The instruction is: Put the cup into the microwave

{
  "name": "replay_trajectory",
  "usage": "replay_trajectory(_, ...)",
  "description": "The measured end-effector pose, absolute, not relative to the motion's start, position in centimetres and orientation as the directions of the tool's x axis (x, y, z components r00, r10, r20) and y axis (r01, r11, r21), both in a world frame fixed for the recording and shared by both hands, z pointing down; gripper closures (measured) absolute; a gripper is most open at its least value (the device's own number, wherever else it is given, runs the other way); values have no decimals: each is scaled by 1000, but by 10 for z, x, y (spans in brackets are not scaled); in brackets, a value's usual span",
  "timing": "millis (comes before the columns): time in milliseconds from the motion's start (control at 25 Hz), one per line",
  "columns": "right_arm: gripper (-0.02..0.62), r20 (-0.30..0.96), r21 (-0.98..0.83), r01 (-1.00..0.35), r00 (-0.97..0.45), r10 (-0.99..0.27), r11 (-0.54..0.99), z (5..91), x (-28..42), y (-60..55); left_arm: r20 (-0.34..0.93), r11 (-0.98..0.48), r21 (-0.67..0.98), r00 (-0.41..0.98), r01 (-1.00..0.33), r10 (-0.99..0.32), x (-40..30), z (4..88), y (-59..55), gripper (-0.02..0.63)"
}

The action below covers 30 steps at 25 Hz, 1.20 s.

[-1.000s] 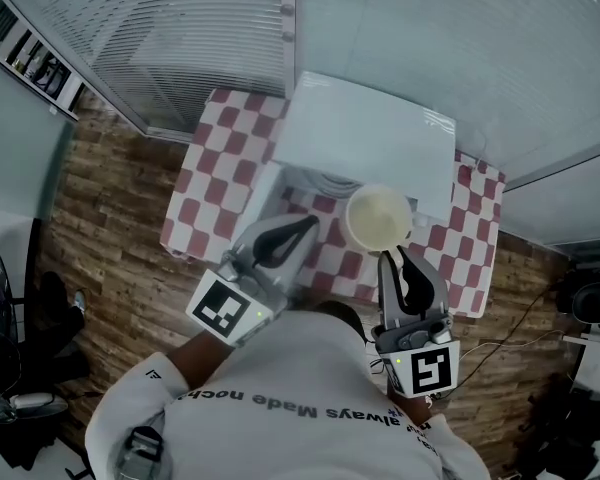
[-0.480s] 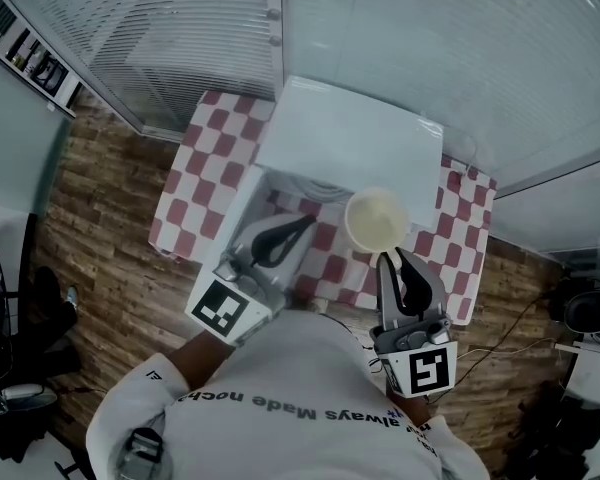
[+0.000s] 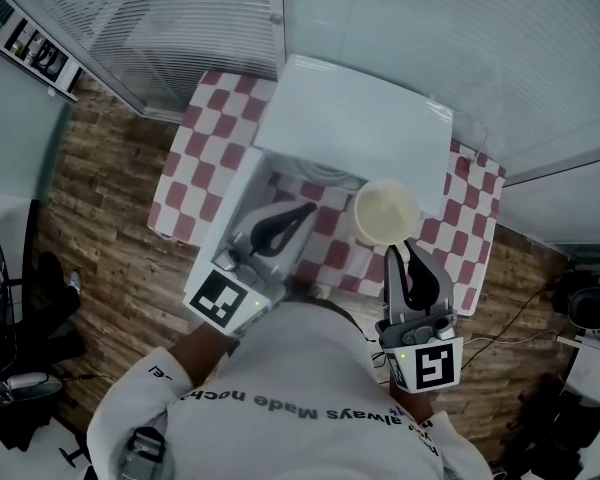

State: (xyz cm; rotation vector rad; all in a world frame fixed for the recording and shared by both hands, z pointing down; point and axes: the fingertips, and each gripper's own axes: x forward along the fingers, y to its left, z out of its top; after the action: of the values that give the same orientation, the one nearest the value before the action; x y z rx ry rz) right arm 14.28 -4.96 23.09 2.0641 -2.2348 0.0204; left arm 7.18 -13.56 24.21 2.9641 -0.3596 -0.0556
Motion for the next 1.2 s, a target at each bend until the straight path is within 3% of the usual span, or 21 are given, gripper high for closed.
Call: replay_trajectory(1200,554,179,-16,-997,-72,-981,71,348,138,-63,66,-959,198,979,-200,-191,85,348,-144,601)
